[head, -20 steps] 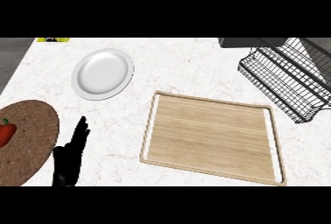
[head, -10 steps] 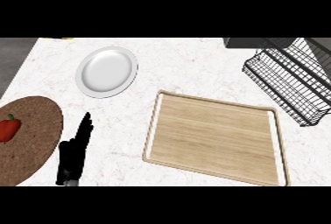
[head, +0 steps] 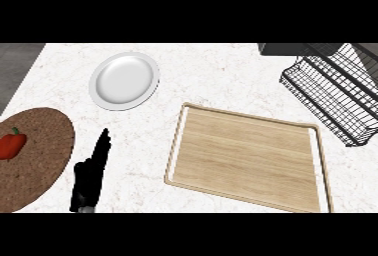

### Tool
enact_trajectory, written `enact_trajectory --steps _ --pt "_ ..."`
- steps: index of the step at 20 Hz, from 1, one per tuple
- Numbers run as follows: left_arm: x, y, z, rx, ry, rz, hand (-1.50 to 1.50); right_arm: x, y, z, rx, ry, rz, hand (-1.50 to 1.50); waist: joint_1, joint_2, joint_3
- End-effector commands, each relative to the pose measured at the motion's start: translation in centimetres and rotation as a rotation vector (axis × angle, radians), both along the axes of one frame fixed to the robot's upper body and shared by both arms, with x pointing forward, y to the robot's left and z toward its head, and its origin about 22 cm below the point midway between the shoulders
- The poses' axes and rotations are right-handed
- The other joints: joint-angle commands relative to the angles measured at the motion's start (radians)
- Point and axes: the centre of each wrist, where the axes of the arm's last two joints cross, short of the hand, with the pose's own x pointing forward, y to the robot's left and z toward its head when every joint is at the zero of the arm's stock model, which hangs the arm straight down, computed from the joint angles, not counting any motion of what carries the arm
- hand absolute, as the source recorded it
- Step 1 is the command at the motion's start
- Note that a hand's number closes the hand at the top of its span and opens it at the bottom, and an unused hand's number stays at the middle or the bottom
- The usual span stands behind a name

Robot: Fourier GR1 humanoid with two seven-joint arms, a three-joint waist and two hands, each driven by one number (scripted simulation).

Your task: Pick the tomato from the tray and place it in the tiered basket

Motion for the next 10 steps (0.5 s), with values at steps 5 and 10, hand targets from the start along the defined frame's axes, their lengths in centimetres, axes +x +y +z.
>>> enact_trajectory --steps 5,10 --pt "1.2 0.5 -0.6 0.000 0.016 -0.009 0.00 7.1 -1.4 -2.9 0.041 0.081 0.023 1.50 0.004 0.005 0.000" --pt "-1.0 1.7 0.1 0.006 0.016 0.000 0.00 8.6 -2.0 -6.5 0.040 0.121 0.039 1.50 -0.002 0.001 0.000"
